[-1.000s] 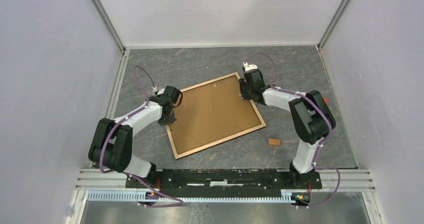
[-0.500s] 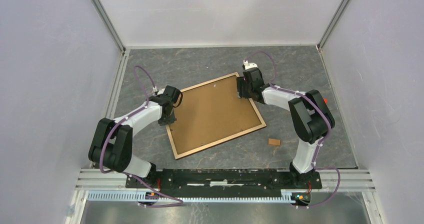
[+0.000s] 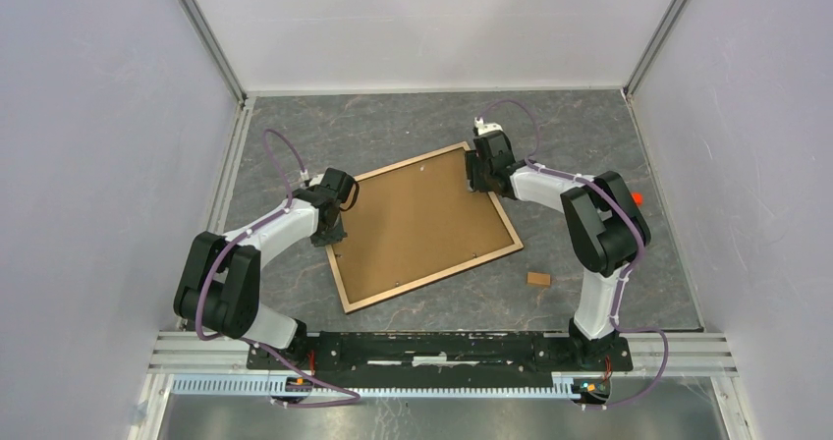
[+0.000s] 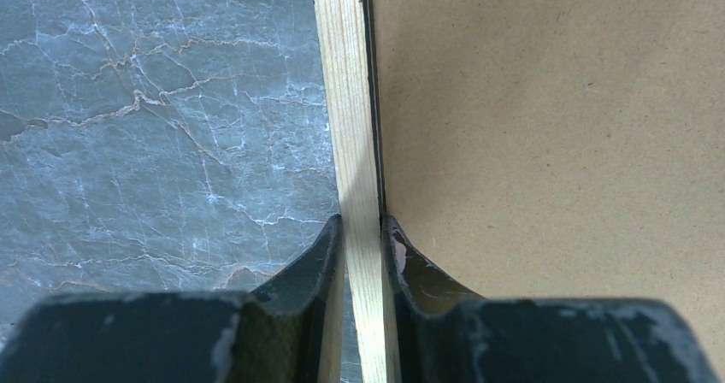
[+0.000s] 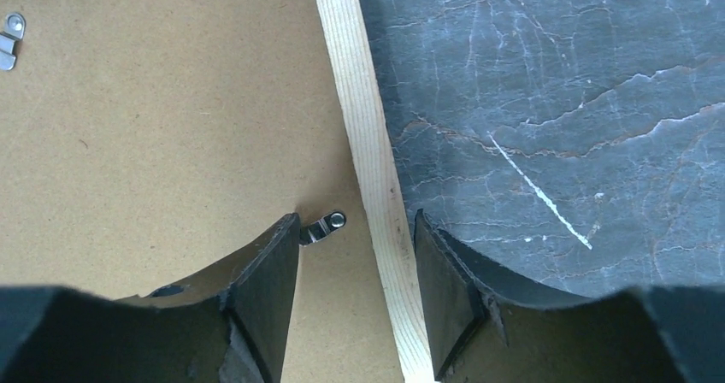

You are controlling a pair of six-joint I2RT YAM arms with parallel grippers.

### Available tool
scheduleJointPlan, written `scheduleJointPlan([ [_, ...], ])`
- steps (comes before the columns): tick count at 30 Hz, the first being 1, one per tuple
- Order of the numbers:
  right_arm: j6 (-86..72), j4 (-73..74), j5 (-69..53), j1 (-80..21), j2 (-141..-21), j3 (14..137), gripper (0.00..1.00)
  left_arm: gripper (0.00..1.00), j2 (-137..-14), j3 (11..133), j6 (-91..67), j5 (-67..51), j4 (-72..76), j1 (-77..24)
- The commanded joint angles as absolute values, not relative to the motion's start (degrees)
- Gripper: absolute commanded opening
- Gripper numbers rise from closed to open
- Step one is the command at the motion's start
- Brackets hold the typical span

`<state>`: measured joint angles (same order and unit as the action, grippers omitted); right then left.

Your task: Put the photo into the frame

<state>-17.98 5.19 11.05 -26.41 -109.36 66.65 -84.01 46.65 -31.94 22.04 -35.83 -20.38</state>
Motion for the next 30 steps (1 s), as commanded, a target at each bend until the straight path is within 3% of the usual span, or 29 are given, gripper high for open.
scheduleJointPlan([
  [1,-17.18,8.48,11.69,-26.62,-110.31,67.21,0.54,0.02,-82.50,48.30,-29.88,22.23,-34.14,-20.70],
  [8,-16.30,8.42,10.87,-26.56,-110.25,66.93,0.38,0.02,-82.38,48.08,-29.81,22.49,-34.22,-20.74],
  [14,-15.12,8.69,10.30,-26.58,-109.90,66.75,0.33,0.02,-82.44,48.07,-29.88,22.42,-34.16,-20.69],
  [21,-13.04,6.84,9.68,-26.62,-107.58,65.38,0.51,0.02,-82.73,48.08,-29.76,22.45,-33.98,-20.74],
  [30,-13.94,3.71,13.21,-26.58,-101.70,61.62,0.53,0.02,-83.07,48.14,-29.79,22.02,-33.83,-20.66],
])
